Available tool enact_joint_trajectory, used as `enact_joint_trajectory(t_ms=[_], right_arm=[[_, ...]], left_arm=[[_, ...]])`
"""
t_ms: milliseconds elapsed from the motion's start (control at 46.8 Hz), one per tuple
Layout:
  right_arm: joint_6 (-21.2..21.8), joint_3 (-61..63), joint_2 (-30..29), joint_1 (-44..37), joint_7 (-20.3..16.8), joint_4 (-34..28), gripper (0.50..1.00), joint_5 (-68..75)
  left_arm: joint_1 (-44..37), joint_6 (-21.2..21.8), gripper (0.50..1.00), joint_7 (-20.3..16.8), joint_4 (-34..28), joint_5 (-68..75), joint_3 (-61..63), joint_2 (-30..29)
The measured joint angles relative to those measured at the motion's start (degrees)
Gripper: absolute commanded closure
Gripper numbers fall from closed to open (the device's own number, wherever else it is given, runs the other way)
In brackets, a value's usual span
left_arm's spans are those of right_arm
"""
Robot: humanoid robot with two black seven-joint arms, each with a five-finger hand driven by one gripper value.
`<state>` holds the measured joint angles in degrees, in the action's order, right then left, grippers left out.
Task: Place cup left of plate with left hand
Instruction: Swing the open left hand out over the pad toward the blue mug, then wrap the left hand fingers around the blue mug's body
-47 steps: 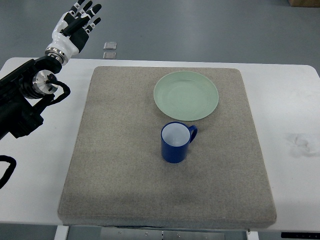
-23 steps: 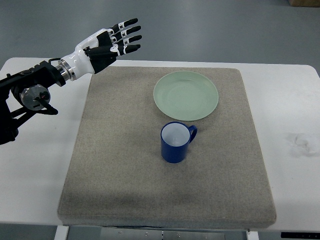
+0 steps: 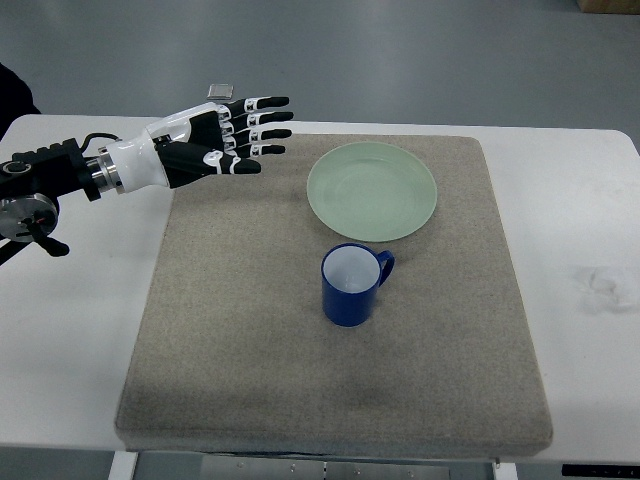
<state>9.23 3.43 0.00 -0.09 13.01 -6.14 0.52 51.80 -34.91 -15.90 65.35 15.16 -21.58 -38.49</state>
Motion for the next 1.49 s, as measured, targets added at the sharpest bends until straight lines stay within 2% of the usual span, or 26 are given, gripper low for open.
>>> enact_joint_trajectory(t_ms=[256,427,1110,1494], right_arm=[[0.00,0.00,0.00,0.01,0.00,0.01,0.568,0.00],[0.00,0.00,0.00,0.00,0.00,0.00,0.568,0.00],[-0.01,0.00,0.00,0.00,0.00,-0.01,0.568,0.00],[0.00,0.00,0.00,0.00,0.00,-0.01,0.568,0.01]], left_arm=[[-2.06,-0.12,0.504,0.02,0.39,7.01,0.00,-3.99],[-3.38,-0.12,0.504,-0.18,0.38,12.41,-0.55,-4.23],[-7.05,-0.09,0.504,-0.19,0.44,14.73,-0.14,1.82],[-6.83,-0.09,0.504,-0.09,-0.16,22.63,-0.81,8.61]])
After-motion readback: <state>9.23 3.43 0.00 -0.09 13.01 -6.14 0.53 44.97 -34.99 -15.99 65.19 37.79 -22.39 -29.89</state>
